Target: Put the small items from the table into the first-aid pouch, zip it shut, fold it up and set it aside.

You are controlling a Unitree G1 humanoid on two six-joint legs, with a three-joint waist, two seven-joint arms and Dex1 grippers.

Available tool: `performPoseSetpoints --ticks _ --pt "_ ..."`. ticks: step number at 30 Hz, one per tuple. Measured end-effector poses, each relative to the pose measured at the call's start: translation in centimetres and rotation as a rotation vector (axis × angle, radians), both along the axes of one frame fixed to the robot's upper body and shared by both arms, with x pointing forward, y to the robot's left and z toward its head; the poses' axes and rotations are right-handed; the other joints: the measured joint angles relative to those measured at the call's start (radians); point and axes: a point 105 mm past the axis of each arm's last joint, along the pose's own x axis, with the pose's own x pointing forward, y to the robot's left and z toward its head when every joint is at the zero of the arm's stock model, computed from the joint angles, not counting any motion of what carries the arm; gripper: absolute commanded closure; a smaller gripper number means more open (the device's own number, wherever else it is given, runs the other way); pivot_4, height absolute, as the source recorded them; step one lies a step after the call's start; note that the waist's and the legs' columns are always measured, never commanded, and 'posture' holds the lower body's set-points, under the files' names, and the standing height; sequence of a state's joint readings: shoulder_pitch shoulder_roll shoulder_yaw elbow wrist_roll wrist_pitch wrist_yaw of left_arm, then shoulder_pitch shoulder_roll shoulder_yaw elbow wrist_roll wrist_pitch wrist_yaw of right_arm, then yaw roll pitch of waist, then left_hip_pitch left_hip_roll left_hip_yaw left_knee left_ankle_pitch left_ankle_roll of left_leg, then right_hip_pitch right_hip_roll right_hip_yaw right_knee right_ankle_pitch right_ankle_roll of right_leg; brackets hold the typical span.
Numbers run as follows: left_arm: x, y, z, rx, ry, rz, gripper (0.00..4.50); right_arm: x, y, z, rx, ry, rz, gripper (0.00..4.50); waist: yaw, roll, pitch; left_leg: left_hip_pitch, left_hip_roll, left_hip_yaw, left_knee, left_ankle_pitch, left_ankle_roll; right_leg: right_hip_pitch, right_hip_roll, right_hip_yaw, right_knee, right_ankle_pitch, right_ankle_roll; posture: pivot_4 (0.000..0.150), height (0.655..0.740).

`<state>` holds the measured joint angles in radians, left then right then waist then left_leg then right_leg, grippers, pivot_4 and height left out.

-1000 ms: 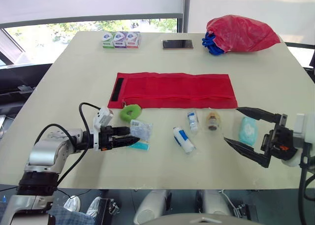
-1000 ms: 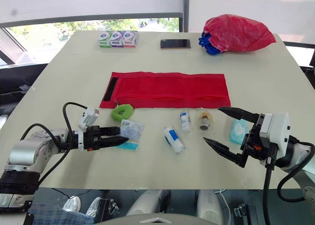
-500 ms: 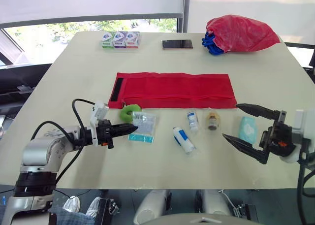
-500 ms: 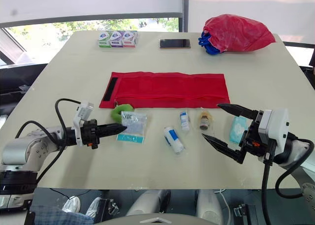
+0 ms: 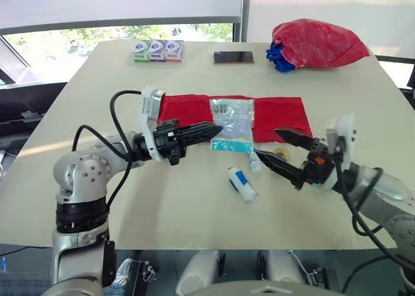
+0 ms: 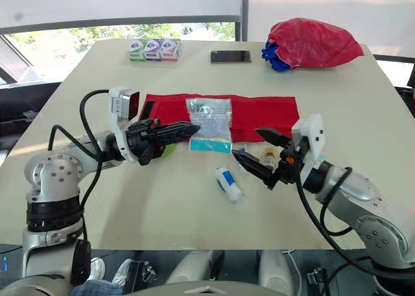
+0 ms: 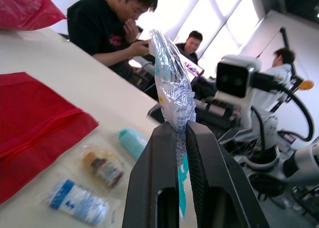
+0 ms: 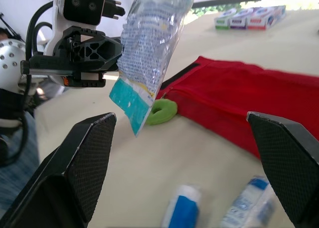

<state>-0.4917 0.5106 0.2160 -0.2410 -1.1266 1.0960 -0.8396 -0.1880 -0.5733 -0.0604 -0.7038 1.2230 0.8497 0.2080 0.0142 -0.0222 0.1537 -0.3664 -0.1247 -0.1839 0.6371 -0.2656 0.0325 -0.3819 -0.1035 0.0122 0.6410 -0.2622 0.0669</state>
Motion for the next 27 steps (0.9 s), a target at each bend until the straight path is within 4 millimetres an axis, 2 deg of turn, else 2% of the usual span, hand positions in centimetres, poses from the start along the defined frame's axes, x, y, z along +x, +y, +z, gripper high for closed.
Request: performPoseSetpoints --ticks 1,3,8,13,16,20,21,22,23,25,27 --pt "-0.2 -0.9 0.0 -0.006 0.007 -0.03 4.44 -0.1 0.6 -0.2 0.019 0.041 0.021 0.0 0.0 0.0 0.0 0.0 0.0 0.0 0.0 0.0 0.0 0.0 0.0 0.0 0.0 0.0 0.0 0.15 0.74" --pt "-0.3 -1.3 0.0 -0.01 0.01 -0.036 4.44 0.0 1.1 -0.1 0.054 0.079 0.022 0.0 0.0 0.0 0.0 0.0 0.0 0.0 0.0 0.0 0.0 0.0 0.0 0.0 0.0 0.0 0.0 0.15 0.74" --pt "-0.2 -1.6 0.0 -0.018 0.021 -0.027 4.44 0.2 1.7 1.5 0.18 0.121 0.016 0.0 -0.002 0.0 0.0 0.0 0.0 0.001 0.0 0.0 0.0 -0.001 0.001 0.001 0.0 0.0 0.0 0.15 0.74" --pt "-0.1 -1.1 -0.5 -0.002 0.036 -0.016 4.44 0.0 1.7 1.9 0.206 0.134 0.017 0.0 -0.002 0.0 0.0 0.0 0.0 0.001 0.0 0.0 0.0 -0.001 0.005 0.001 0.0 0.0 0.0 0.15 0.74" --pt "-0.1 -0.9 -0.6 0.0 0.041 -0.014 4.5 -0.3 1.8 2.1 0.207 0.132 0.024 0.87 -0.002 0.0 0.0 0.0 0.0 0.001 0.0 0.0 0.0 -0.001 0.005 0.001 0.001 0.0 0.0 0.15 0.74" --pt "-0.2 -0.7 -1.0 0.002 0.056 -0.007 4.5 -0.2 1.9 2.0 0.202 0.142 0.011 2.87 -0.002 0.0 0.0 0.0 0.0 0.001 0.0 0.0 0.0 -0.001 0.005 0.002 0.001 0.0 0.0 0.15 0.74" --pt "-0.2 -0.7 -1.0 0.0 0.052 -0.005 4.5 -0.1 1.8 1.9 0.199 0.146 -0.003 3.23 -0.002 0.0 0.0 0.0 0.0 0.002 0.0 0.0 0.0 -0.002 0.005 0.002 0.001 0.0 0.0 0.15 0.74" --pt "-0.2 -0.7 -0.9 -0.002 0.05 -0.005 4.5 0.0 1.8 1.9 0.198 0.147 -0.007 3.31 -0.002 0.0 0.0 0.0 0.0 0.002 0.0 0.0 0.0 -0.002 0.005 0.002 0.001 0.0 0.0 0.15 0.74" --pt "-0.1 -0.7 -0.9 -0.001 0.048 -0.002 4.5 0.0 1.8 1.9 0.201 0.147 -0.006 3.95 -0.002 0.0 0.0 0.0 0.0 0.002 0.0 0.0 0.0 -0.002 0.005 0.002 0.001 0.0 0.0 0.15 0.74" --pt "-0.1 -0.6 -1.1 -0.006 0.052 0.011 4.5 -0.1 2.1 2.0 0.204 0.145 0.005 4.41 -0.002 0.0 0.0 0.0 0.0 0.002 0.0 0.0 0.0 -0.002 0.005 0.002 0.0 0.0 0.0 0.15 0.74" --pt "-0.1 -0.5 -1.3 -0.007 0.058 0.015 4.5 -0.1 2.2 1.9 0.201 0.149 0.004 4.43 -0.002 0.0 0.0 0.0 0.0 0.002 0.0 0.0 0.0 -0.002 0.005 0.002 0.0 0.0 0.0 0.15 0.74"
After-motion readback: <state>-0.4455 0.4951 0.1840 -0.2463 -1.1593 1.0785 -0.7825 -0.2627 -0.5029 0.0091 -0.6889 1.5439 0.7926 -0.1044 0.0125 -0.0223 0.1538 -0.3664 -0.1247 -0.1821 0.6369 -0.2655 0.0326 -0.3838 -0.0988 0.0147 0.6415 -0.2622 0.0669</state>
